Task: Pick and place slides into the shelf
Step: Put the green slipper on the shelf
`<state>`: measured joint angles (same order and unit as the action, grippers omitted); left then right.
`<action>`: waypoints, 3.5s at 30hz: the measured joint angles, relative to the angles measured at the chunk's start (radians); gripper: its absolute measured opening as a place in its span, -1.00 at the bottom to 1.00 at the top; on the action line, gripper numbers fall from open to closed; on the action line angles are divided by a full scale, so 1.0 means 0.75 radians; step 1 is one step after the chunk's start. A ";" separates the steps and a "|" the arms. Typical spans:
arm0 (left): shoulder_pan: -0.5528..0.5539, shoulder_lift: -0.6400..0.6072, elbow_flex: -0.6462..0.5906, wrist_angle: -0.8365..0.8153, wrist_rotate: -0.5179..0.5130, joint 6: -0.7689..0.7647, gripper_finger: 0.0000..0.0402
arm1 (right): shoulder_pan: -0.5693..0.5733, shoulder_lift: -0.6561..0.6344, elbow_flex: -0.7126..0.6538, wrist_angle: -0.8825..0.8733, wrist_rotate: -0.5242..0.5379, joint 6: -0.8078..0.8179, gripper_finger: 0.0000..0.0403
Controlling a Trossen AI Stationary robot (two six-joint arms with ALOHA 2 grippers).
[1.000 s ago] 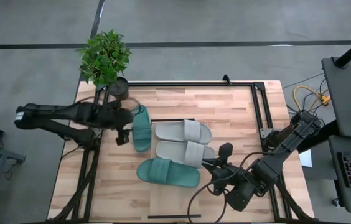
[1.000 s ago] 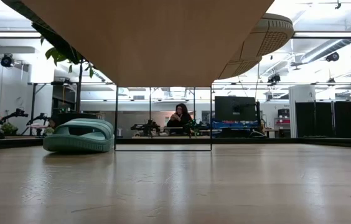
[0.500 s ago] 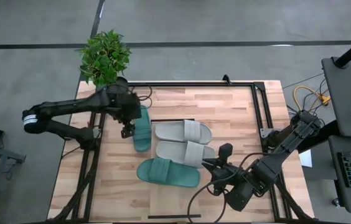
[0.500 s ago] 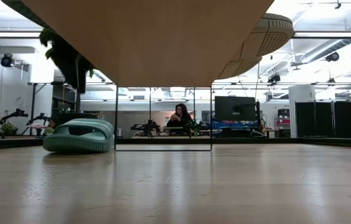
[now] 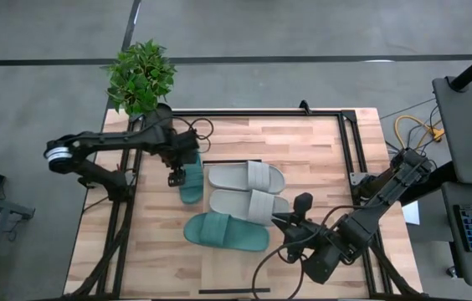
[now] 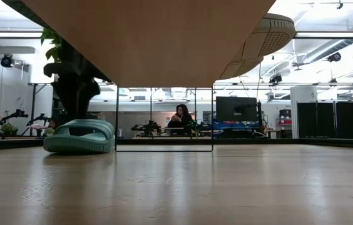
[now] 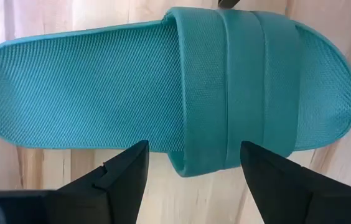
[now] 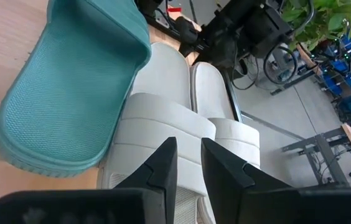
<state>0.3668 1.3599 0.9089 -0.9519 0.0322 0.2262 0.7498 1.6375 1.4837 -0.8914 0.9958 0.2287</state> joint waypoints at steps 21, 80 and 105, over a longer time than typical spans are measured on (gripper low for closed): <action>0.077 0.035 -0.001 0.023 0.001 0.060 0.18 | 0.000 0.000 -0.007 0.000 0.000 -0.002 -0.70; -1.260 0.156 -0.172 -0.085 -1.209 -1.402 -0.14 | -0.003 0.001 -0.022 0.003 -0.001 0.035 -0.69; -1.319 -0.127 -0.156 -0.236 -1.323 -1.459 -0.14 | -0.003 0.001 -0.022 0.003 -0.001 0.045 -0.72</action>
<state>-0.6226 1.2650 0.7918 -1.1292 -0.9603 -0.8678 0.7477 1.6379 1.4670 -0.8894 0.9953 0.2623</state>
